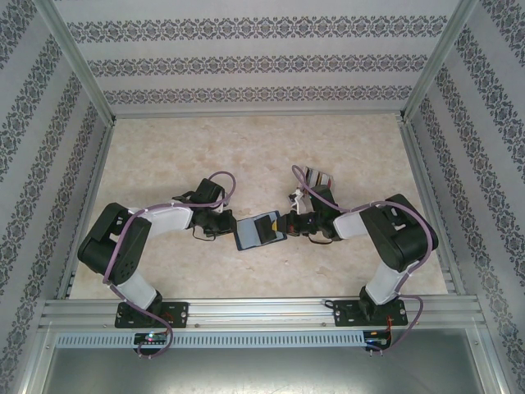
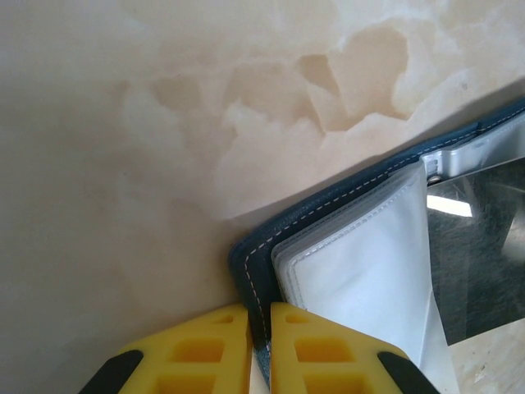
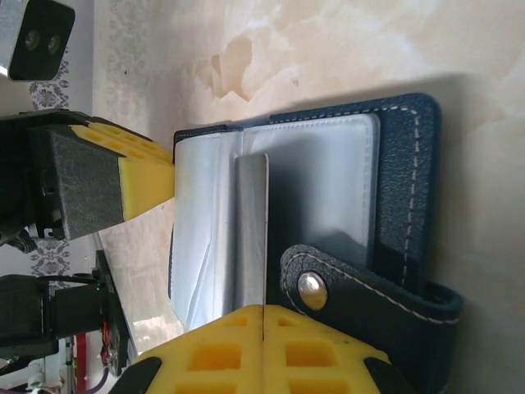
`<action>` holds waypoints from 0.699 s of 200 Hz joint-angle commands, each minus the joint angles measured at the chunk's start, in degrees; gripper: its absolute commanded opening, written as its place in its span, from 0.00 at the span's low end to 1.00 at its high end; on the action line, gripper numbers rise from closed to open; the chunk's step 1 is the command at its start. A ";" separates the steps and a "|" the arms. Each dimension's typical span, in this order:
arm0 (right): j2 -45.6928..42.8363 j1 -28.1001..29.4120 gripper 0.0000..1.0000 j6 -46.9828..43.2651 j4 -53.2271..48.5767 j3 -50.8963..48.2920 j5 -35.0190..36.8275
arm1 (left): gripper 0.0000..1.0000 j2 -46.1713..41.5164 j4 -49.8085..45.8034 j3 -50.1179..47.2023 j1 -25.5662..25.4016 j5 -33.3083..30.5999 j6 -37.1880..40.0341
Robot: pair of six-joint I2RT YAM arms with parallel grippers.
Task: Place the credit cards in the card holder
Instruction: Insert the credit card into the card slot.
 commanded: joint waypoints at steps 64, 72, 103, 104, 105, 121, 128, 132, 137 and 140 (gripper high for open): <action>2.35 0.82 0.00 3.25 6.27 -0.81 -4.61 | 0.14 2.75 -2.30 0.87 -0.04 -6.99 3.16; 2.73 0.93 0.00 3.56 6.64 -0.93 -4.73 | 0.14 2.84 -2.35 0.95 -0.03 -7.02 3.08; 3.00 0.91 0.00 5.15 8.27 -1.73 -4.65 | 0.13 2.70 -2.41 0.75 0.01 -7.56 2.72; 2.96 0.95 0.00 5.22 8.29 -1.77 -4.63 | 0.13 2.70 -2.42 0.79 0.01 -7.60 2.72; 2.95 0.93 0.00 5.25 8.30 -1.80 -4.58 | 0.13 2.75 -2.42 0.76 0.05 -7.61 2.72; 2.93 1.16 0.00 6.26 8.82 -2.17 -4.62 | 0.13 2.71 -2.34 0.61 0.00 -7.50 2.64; 2.93 1.41 0.00 6.66 8.83 -2.17 -4.61 | 0.13 2.71 -2.26 0.56 -0.02 -7.47 2.64; 2.89 1.64 0.00 6.81 8.83 -2.17 -4.61 | 0.13 2.71 -2.29 0.62 0.02 -7.45 2.60; 2.85 1.89 0.03 6.94 8.63 -2.09 -4.47 | 0.14 2.66 -2.27 0.58 -0.06 -7.41 2.55; 2.84 2.02 0.05 6.96 8.45 -2.04 -4.36 | 0.14 2.65 -2.21 0.56 -0.02 -7.43 2.62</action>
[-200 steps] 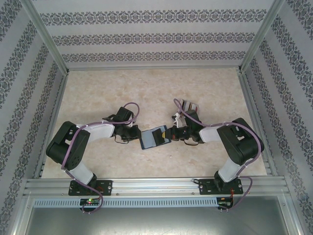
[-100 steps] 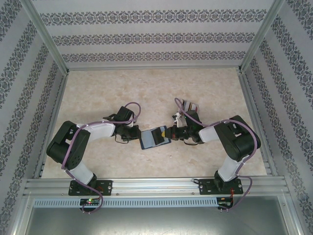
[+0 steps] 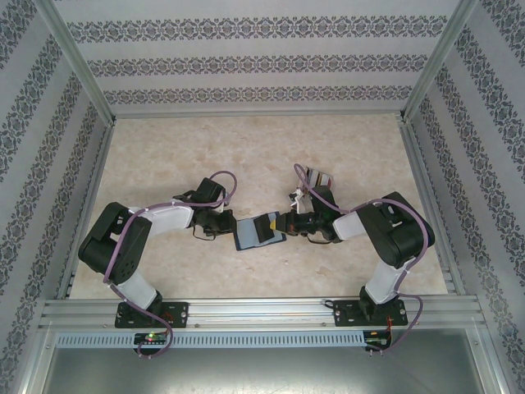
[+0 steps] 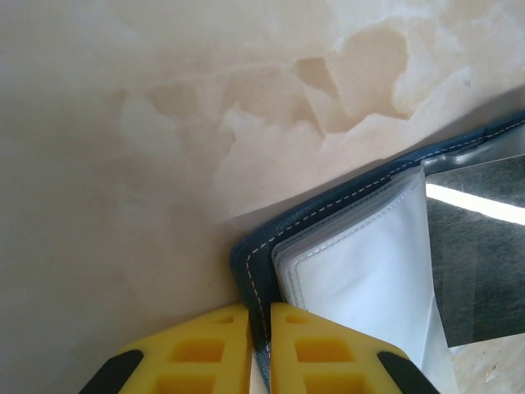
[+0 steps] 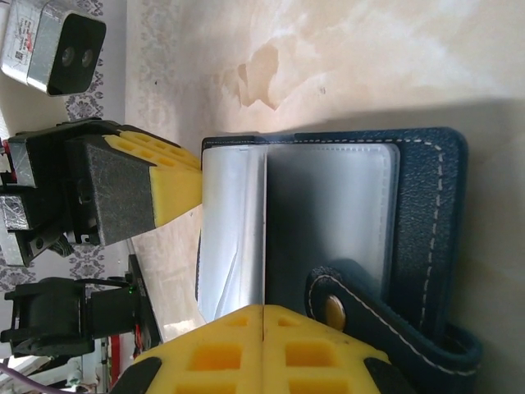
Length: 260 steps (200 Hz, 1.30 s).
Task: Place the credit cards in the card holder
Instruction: Insert the credit card into the card slot.
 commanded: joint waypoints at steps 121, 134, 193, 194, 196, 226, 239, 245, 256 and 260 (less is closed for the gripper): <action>0.18 0.73 0.00 1.31 -0.04 -0.44 -2.51 | 0.13 2.48 -1.24 -0.19 0.06 -7.30 1.53; -0.20 0.43 0.00 1.30 -0.20 -0.57 -3.21 | 0.13 2.62 -1.24 -0.11 0.07 -7.27 1.53; 1.27 1.45 0.00 1.99 0.23 -0.31 -4.41 | 0.13 2.75 -1.26 0.19 -0.02 -7.38 1.53; 1.34 1.51 0.00 2.04 0.28 -0.31 -4.42 | 0.13 2.75 -1.29 0.15 0.02 -7.39 1.53; 1.50 1.60 0.00 2.08 0.42 -0.31 -4.47 | 0.13 2.75 -1.25 0.13 0.09 -7.39 1.55; 2.97 2.23 0.00 2.86 1.70 -0.42 -4.38 | 0.13 2.82 -1.31 0.05 -0.02 -7.38 1.42; 3.22 2.40 0.00 3.10 1.82 -0.40 -4.26 | 0.13 2.86 -1.24 0.14 0.05 -7.37 1.39; 3.29 2.45 0.00 3.14 1.82 -0.40 -4.33 | 0.13 2.86 -1.16 0.12 0.01 -7.29 1.35; 3.46 2.53 0.00 3.08 1.81 -0.45 -4.34 | 0.13 2.87 -1.01 0.03 0.06 -7.21 1.26; 3.51 2.54 0.00 3.14 1.82 -0.48 -4.46 | 0.13 2.84 -0.90 0.03 0.03 -7.21 1.26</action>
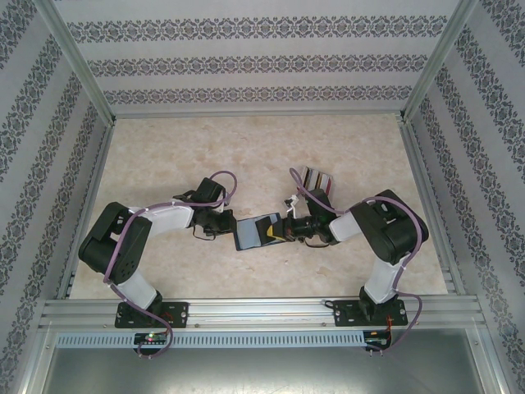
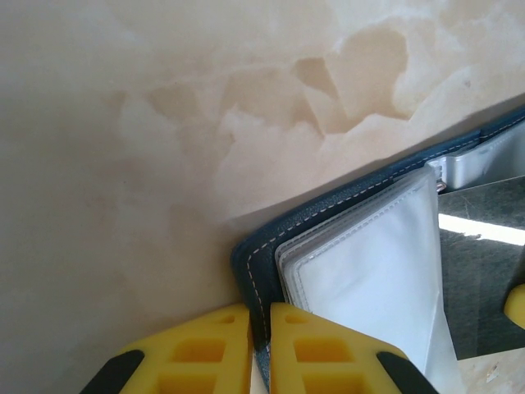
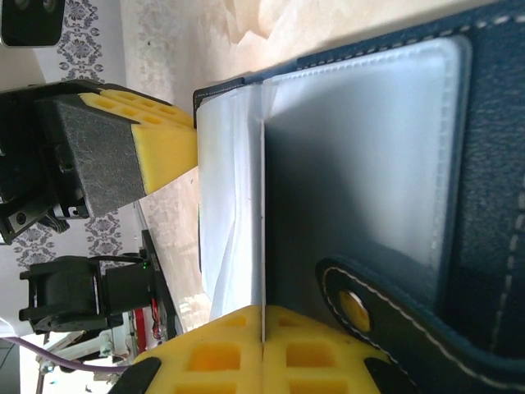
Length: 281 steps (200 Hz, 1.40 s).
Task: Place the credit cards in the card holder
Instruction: Insert the credit card into the card slot.
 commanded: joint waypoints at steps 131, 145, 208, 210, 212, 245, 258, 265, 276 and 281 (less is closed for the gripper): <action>-1.28 -0.12 0.00 1.46 2.41 -1.28 -2.66 | 0.10 1.93 -1.00 -0.76 0.09 -8.08 1.81; -0.93 -0.04 0.00 1.46 2.41 -1.20 -2.60 | 0.10 2.03 -0.91 -0.78 -0.02 -7.92 1.72; 1.13 0.52 0.00 2.10 3.24 -0.53 -2.25 | 0.09 2.12 -1.20 -0.43 -0.03 -7.93 1.76; 1.22 0.56 0.00 2.15 3.28 -0.50 -2.24 | 0.09 2.16 -1.18 -0.41 -0.01 -7.97 1.69; 1.31 0.61 0.00 2.18 3.29 -0.42 -2.21 | 0.09 2.13 -1.20 -0.36 0.06 -7.98 1.72; 2.49 1.27 0.00 3.05 4.37 0.17 -1.91 | 0.09 2.20 -1.21 -0.34 0.04 -7.81 1.81; 2.67 1.45 0.00 3.56 5.07 0.30 -1.85 | 0.09 2.29 -1.26 -0.21 0.09 -7.84 1.81; 2.84 1.55 0.00 3.81 5.23 0.43 -1.93 | 0.09 2.29 -1.26 -0.15 0.04 -7.89 1.81; 2.95 1.53 0.00 4.10 5.39 0.61 -1.87 | 0.09 2.29 -1.40 -0.10 0.03 -7.90 1.80; 3.02 1.54 0.00 4.19 5.47 0.66 -1.85 | 0.09 2.21 -1.44 -0.09 0.04 -7.97 1.81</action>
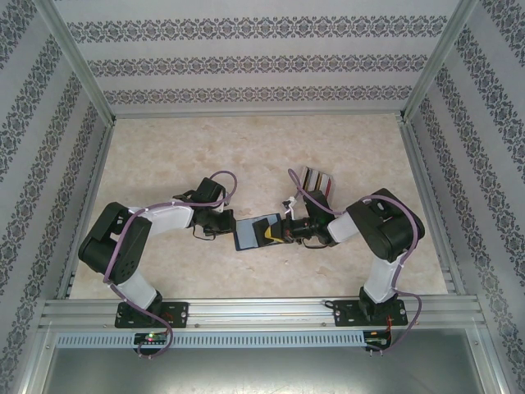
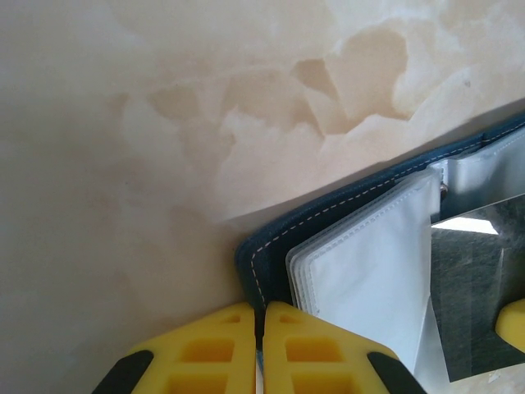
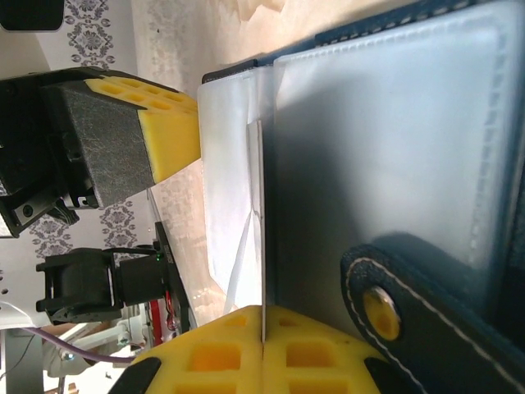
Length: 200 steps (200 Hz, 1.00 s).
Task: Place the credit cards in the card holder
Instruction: Insert the credit card into the card slot.
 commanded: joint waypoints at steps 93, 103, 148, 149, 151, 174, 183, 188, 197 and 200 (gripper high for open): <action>4.37 1.80 0.00 5.37 5.83 2.32 1.75 | 0.09 1.65 -0.90 -0.95 0.08 -7.96 1.37; 4.30 1.96 0.02 5.61 5.84 2.48 1.85 | 0.09 1.64 -0.80 -1.06 0.03 -7.89 1.29; 3.61 1.48 0.16 4.58 3.55 1.68 3.09 | 0.09 1.04 -0.89 -1.42 0.02 -8.21 1.36; 3.56 1.42 0.17 4.50 3.41 1.69 3.18 | 0.09 0.99 -0.93 -1.42 -0.01 -8.21 1.37; 3.46 1.33 0.17 4.32 3.15 1.53 3.33 | 0.09 0.96 -0.97 -1.48 0.04 -8.21 1.37; 2.26 0.49 0.22 3.54 1.81 0.45 4.14 | 0.10 0.60 -1.07 -1.77 0.07 -8.29 1.53; 1.83 0.31 0.25 3.21 1.46 0.23 4.20 | 0.10 0.60 -1.14 -1.72 0.04 -8.28 1.63; 1.61 0.33 0.26 2.95 1.10 0.14 4.27 | 0.10 0.60 -1.15 -1.76 0.06 -8.27 1.71; 1.17 0.32 0.29 2.69 0.72 -0.04 4.52 | 0.10 0.73 -1.16 -1.77 0.08 -8.29 1.81; 1.06 0.31 0.30 2.54 0.53 -0.11 4.64 | 0.09 0.70 -1.20 -1.73 0.01 -8.30 1.81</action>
